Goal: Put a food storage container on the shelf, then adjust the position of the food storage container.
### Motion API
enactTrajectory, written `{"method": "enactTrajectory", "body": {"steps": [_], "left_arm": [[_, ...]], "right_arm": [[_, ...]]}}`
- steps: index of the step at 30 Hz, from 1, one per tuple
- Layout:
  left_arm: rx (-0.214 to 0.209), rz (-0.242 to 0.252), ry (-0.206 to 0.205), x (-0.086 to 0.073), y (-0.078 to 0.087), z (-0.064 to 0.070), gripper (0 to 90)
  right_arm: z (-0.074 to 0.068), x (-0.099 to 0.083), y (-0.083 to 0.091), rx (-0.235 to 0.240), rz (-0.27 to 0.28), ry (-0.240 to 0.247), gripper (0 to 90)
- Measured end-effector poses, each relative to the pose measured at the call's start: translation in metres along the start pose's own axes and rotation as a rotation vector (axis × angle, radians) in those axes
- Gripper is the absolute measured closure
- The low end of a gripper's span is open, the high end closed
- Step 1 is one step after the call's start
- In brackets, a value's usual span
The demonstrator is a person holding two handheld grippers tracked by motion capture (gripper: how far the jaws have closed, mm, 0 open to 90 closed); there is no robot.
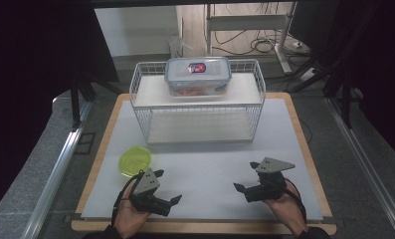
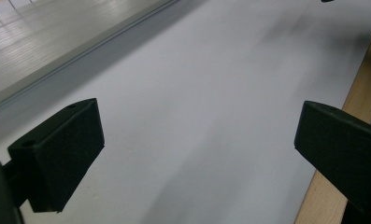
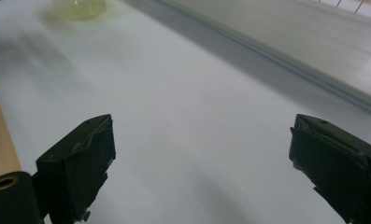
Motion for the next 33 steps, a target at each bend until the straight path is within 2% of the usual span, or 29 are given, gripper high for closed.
{"method": "enactTrajectory", "body": {"steps": [2, 7, 10, 13, 17, 20, 22, 23, 24, 25, 26, 27, 28, 30, 33], "left_arm": [[0.002, -0.035, 0.011, -0.002, -0.002, 0.0, 2.7], [0.012, -0.07, 0.015, -0.005, -0.003, -0.003, 3.7], [0.026, -0.079, 0.052, -0.004, -0.002, -0.009, 4.3], [0.035, -0.073, 0.063, -0.002, -0.001, -0.013, 8.3], [0.049, -0.057, 0.064, 0.003, 0.005, -0.023, 28.2], [0.035, -0.051, 0.076, 0.005, 0.007, -0.028, 42.2], [0.055, -0.055, 0.106, 0.005, 0.011, -0.04, 51.4], [0.055, -0.055, 0.106, 0.005, 0.011, -0.04, 55.5], [0.075, -0.041, 0.132, 0.008, 0.015, -0.049, 59.4], [0.075, -0.041, 0.132, 0.008, 0.015, -0.049, 63.8], [0.087, -0.036, 0.143, 0.01, 0.017, -0.054, 63.8], [0.097, -0.026, 0.154, 0.013, 0.02, -0.058, 68.7], [0.112, -0.014, 0.179, 0.016, 0.026, -0.069, 78.2], [0.131, -0.009, 0.198, 0.016, 0.031, -0.08, 85.9], [0.164, -0.004, 0.218, 0.011, 0.04, -0.099, 90.0]], "right_arm": [[0.0, -0.004, -0.001, 0.0, -0.012, -0.01, 6.7], [0.001, -0.004, -0.002, -0.002, -0.01, -0.006, 6.8], [0.003, -0.004, -0.004, -0.003, -0.011, -0.007, 7.2], [0.003, -0.005, -0.005, -0.002, -0.015, -0.011, 7.2], [0.004, -0.006, -0.005, 0.003, -0.015, -0.018, 7.4], [0.004, -0.007, -0.006, 0.001, -0.02, -0.015, 7.6], [0.004, -0.007, -0.007, 0.004, -0.025, -0.01, 8.1], [0.004, -0.007, -0.007, 0.004, -0.025, -0.01, 8.1], [0.002, -0.007, -0.007, 0.008, -0.025, 0.001, 8.2], [0.002, -0.007, -0.007, 0.008, -0.025, 0.001, 8.2], [0.002, -0.007, -0.008, 0.009, -0.026, 0.006, 8.2], [0.001, -0.007, -0.008, 0.01, -0.028, 0.008, 8.2], [0.0, -0.007, -0.009, 0.012, -0.029, 0.013, 8.3], [0.0, -0.007, -0.009, 0.012, -0.03, 0.015, 8.4], [0.0, -0.006, -0.009, 0.019, -0.027, 0.014, 8.4]]}}
Point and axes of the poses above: each handheld gripper's, and its own axes: y roughly backward along the jaws, x roughly out of its top, z roughly to its right, the point moved 9 cm from there along -y, roughly forward along the jaws
